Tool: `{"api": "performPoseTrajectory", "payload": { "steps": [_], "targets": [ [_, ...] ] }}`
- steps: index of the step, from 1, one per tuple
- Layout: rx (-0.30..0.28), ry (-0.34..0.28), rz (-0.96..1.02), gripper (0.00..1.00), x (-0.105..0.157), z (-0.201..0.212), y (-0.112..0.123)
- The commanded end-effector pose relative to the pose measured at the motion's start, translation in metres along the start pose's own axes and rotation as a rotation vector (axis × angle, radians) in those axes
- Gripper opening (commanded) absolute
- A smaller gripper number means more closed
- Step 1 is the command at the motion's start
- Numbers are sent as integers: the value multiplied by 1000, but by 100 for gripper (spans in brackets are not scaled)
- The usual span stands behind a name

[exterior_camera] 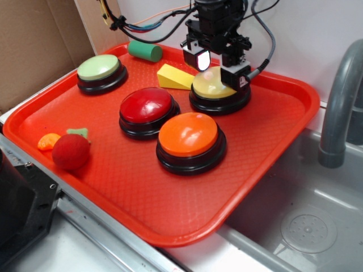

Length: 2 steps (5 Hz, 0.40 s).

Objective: Push the yellow button.

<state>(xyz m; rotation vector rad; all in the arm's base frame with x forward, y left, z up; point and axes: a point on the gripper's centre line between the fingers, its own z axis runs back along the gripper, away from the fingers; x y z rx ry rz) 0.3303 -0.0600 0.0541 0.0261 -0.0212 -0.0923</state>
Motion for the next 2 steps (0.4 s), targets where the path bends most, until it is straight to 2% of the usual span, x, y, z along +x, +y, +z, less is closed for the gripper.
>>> {"api": "performPoseTrajectory", "payload": {
  "steps": [1,2],
  "targets": [
    [10,-83,-74,100,-7,54,6],
    [22,-102,-61,100,-25,79,6]
  ]
}}
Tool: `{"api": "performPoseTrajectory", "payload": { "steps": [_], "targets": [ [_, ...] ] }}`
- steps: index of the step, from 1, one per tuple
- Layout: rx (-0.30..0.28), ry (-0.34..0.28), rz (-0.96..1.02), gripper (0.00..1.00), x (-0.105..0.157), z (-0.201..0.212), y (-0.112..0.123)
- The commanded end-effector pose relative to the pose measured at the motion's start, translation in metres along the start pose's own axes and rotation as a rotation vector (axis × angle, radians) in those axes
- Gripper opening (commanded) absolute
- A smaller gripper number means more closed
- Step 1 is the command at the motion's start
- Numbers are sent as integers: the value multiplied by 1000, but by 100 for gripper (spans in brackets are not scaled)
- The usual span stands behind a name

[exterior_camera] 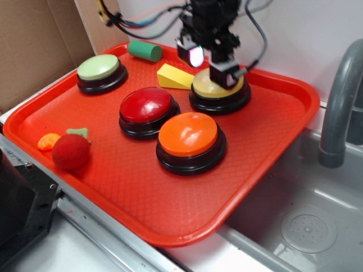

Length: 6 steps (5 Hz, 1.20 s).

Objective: Push the yellow button.

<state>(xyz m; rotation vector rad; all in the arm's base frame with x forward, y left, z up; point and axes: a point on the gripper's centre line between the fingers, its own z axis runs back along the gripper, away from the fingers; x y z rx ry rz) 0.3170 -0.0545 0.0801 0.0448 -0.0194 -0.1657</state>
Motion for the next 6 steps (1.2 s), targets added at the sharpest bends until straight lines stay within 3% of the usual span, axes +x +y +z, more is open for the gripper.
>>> {"api": "performPoseTrajectory", "payload": {
  "steps": [1,3,6],
  "targets": [
    [15,-95,31,100,-26,69,0],
    [-42,-11,29,100,-55,94,-1],
    [-78,15,190,100,-99,108,24]
  ]
}}
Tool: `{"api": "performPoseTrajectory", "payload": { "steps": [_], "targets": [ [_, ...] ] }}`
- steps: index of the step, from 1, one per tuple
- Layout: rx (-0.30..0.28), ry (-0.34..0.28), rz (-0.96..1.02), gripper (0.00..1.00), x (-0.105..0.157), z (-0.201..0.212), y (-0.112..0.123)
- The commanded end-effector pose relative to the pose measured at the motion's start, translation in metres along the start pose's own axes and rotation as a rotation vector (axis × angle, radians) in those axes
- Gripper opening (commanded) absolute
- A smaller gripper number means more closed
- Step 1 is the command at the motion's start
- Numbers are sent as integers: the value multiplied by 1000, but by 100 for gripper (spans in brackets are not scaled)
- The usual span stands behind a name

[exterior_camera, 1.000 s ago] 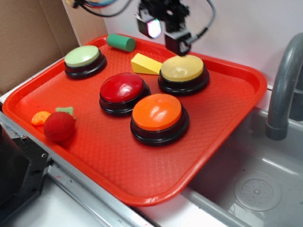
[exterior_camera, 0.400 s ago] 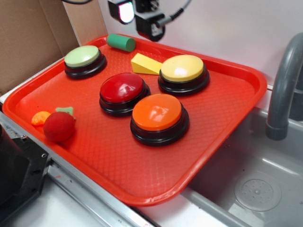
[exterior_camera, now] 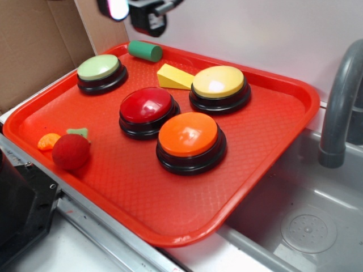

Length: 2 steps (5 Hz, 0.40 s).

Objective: Push the yellow button.

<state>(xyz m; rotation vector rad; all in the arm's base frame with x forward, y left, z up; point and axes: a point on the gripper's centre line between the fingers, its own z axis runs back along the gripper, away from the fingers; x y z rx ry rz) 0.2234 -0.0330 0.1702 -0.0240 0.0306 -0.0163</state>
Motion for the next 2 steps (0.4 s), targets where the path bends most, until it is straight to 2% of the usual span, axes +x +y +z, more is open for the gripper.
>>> {"api": "performPoseTrajectory", "payload": {
  "steps": [1,2],
  "targets": [
    [-6,-43,63,100,-9,25,18],
    [-11,-40,75,100,-12,25,18]
  ]
}}
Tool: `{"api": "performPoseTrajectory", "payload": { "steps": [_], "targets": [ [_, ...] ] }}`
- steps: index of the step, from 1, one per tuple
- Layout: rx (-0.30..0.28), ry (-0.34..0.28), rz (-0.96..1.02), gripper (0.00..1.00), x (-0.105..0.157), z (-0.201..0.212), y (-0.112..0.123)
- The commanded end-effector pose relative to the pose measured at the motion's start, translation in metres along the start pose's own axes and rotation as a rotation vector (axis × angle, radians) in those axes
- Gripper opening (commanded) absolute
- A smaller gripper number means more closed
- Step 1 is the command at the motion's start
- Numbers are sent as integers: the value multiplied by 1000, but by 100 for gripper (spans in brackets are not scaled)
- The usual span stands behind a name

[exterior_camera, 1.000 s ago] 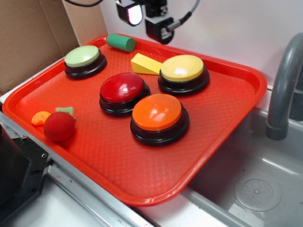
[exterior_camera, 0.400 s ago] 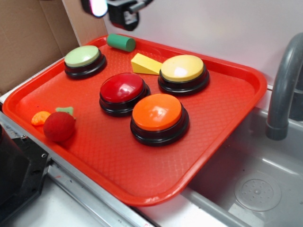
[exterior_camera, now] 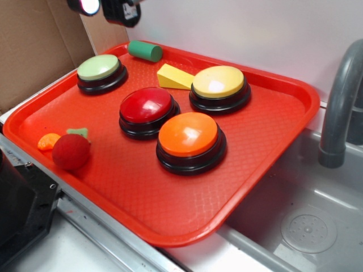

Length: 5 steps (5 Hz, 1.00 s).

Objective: Push the yellow button.

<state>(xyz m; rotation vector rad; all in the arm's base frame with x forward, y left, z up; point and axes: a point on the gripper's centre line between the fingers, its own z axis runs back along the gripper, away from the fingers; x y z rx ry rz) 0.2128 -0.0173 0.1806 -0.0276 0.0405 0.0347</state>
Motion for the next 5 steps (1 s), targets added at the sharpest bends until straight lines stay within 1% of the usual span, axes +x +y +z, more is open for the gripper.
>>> {"api": "performPoseTrajectory", "payload": {
  "steps": [1,3,5],
  "targets": [
    [20,-63,28,100,-7,20,-2],
    [50,-93,23,100,-11,26,-9],
    [63,-86,3,100,-5,22,-10]
  ]
}}
